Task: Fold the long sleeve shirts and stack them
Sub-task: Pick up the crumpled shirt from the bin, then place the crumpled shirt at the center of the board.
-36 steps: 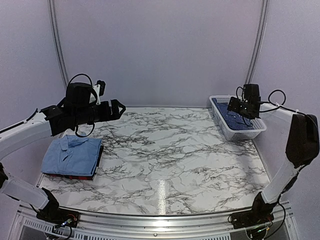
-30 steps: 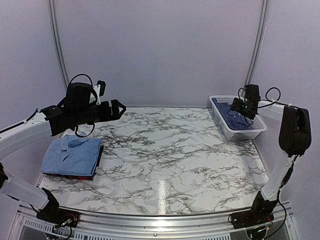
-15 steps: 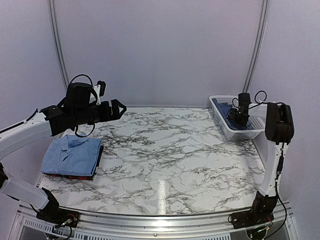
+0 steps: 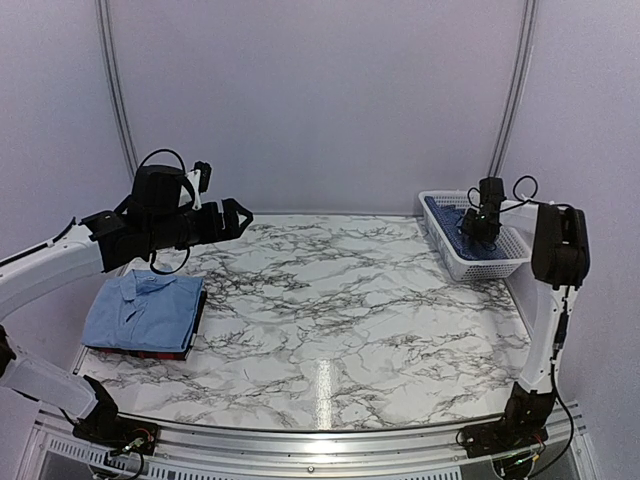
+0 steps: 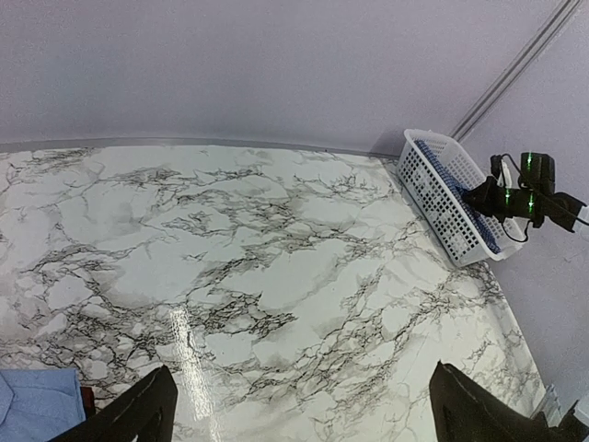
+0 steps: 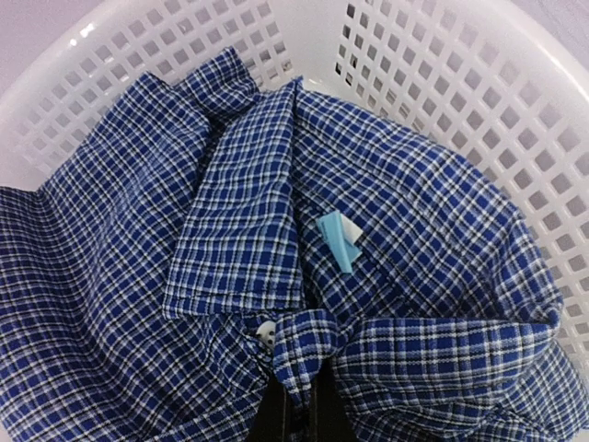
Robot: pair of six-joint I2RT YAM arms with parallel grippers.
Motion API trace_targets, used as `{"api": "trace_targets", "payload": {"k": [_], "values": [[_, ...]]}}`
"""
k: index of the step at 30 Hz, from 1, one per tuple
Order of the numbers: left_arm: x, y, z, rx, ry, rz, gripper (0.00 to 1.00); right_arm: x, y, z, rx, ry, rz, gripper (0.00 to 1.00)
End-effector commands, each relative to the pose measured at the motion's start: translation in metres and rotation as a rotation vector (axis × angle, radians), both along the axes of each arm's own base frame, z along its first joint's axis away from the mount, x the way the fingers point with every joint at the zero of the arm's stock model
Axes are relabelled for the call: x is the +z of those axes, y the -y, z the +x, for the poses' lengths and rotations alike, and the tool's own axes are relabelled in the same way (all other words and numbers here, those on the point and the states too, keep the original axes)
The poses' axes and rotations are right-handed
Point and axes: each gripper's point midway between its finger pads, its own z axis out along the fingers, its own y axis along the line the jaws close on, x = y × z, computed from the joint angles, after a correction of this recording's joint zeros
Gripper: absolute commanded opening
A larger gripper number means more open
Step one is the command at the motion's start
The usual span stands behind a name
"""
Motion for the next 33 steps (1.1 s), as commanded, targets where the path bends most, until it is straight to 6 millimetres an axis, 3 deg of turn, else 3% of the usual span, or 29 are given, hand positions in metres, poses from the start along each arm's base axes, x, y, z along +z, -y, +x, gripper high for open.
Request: {"api": "trace_targets", "payload": {"k": [1,7,15,19,22,25,29,33], "values": [[0.008,0.002,0.000,-0.003,0.017,-0.014,0.99,0.092,-0.009,0.007,0.043,0.164,-0.036,0.00],[0.010,0.002,0.000,-0.003,0.020,-0.015,0.99,0.199,-0.037,-0.004,0.087,0.354,-0.150,0.00],[0.011,0.002,0.000,-0.003,0.021,-0.019,0.99,0.341,-0.111,-0.048,0.191,0.641,-0.284,0.00],[0.011,0.000,-0.001,0.002,0.022,-0.021,0.99,0.383,-0.155,-0.074,0.264,0.718,-0.359,0.00],[0.011,-0.001,-0.002,0.006,0.023,-0.021,0.99,0.382,-0.191,-0.088,0.318,0.705,-0.424,0.00],[0.010,-0.001,-0.001,0.011,0.021,-0.020,0.99,0.358,-0.226,-0.097,0.378,0.662,-0.463,0.00],[0.010,-0.004,0.001,0.031,0.024,-0.016,0.99,0.304,-0.273,-0.108,0.470,0.594,-0.444,0.00],[0.008,-0.006,0.002,0.047,0.018,-0.015,0.99,0.235,-0.342,-0.135,0.628,0.516,-0.344,0.00]]}}
